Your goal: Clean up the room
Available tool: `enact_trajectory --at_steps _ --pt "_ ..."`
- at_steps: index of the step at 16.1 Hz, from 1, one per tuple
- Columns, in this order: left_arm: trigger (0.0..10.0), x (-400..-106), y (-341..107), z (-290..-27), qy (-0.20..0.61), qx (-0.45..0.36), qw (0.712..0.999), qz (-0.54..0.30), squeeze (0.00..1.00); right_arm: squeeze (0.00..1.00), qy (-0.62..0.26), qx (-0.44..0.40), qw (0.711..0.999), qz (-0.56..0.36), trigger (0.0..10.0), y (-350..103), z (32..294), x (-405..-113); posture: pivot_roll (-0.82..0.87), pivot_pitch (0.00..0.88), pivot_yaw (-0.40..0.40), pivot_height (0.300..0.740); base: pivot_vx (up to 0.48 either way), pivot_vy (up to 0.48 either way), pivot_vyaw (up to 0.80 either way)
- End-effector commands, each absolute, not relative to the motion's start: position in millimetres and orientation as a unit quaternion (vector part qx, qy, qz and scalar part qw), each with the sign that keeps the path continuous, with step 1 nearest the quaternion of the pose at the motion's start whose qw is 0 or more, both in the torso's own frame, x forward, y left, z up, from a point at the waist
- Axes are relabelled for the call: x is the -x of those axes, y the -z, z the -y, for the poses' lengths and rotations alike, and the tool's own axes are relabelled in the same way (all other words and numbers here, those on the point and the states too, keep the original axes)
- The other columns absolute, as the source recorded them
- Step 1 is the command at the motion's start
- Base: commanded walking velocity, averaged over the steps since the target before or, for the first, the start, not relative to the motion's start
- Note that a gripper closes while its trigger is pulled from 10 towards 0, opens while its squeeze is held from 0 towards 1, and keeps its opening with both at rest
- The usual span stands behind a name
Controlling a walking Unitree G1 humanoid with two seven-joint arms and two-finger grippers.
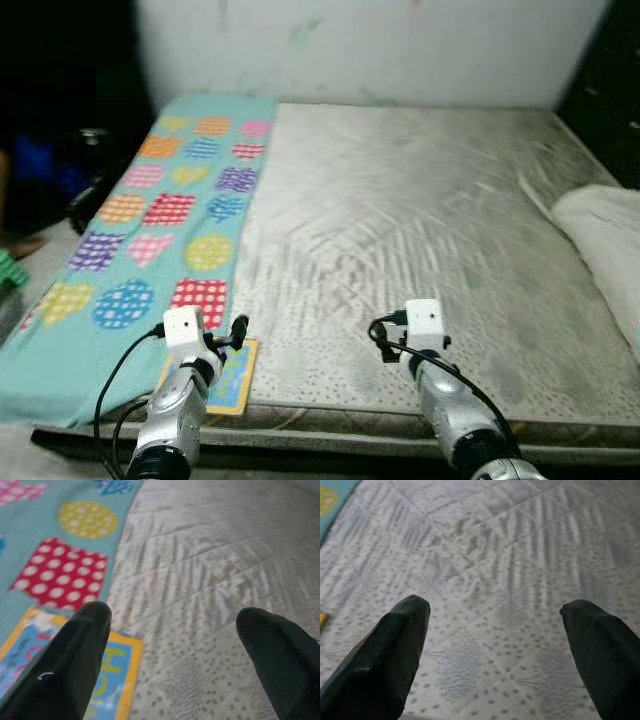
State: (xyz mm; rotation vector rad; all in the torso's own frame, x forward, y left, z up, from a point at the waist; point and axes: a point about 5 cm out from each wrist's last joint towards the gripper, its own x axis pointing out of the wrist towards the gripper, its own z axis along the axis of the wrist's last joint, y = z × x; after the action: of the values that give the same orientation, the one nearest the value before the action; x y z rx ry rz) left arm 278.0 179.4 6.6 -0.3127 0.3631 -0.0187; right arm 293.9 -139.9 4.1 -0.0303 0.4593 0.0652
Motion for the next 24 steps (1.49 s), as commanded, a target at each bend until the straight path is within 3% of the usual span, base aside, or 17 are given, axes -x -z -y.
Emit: enact_trajectory --at_steps 1,17,24 --pt "10.0 -274.4 -6.5 -182.8 0.01 0.154 0.971 -0.183 0.0 0.0 -0.04 0.018 0.977 -0.208 10.0 -14.2 138.7 -300.8 -0.1 0.0 -0.026 0.74 0.0 0.341 0.0" --pt "10.0 -276.3 -16.0 -178.9 0.012 0.151 0.971 -0.187 0.0 0.0 -0.068 0.031 0.978 -0.193 10.0 -25.5 133.5 -306.7 -0.1 0.0 -0.027 0.74 0.0 0.356 0.0" --pt "10.0 -275.8 -18.8 -179.0 0.013 0.181 0.97 -0.164 0.0 0.0 -0.096 0.047 0.975 -0.192 10.0 -24.5 127.4 -305.4 -0.1 0.0 -0.031 0.74 0.0 0.0 0.0"
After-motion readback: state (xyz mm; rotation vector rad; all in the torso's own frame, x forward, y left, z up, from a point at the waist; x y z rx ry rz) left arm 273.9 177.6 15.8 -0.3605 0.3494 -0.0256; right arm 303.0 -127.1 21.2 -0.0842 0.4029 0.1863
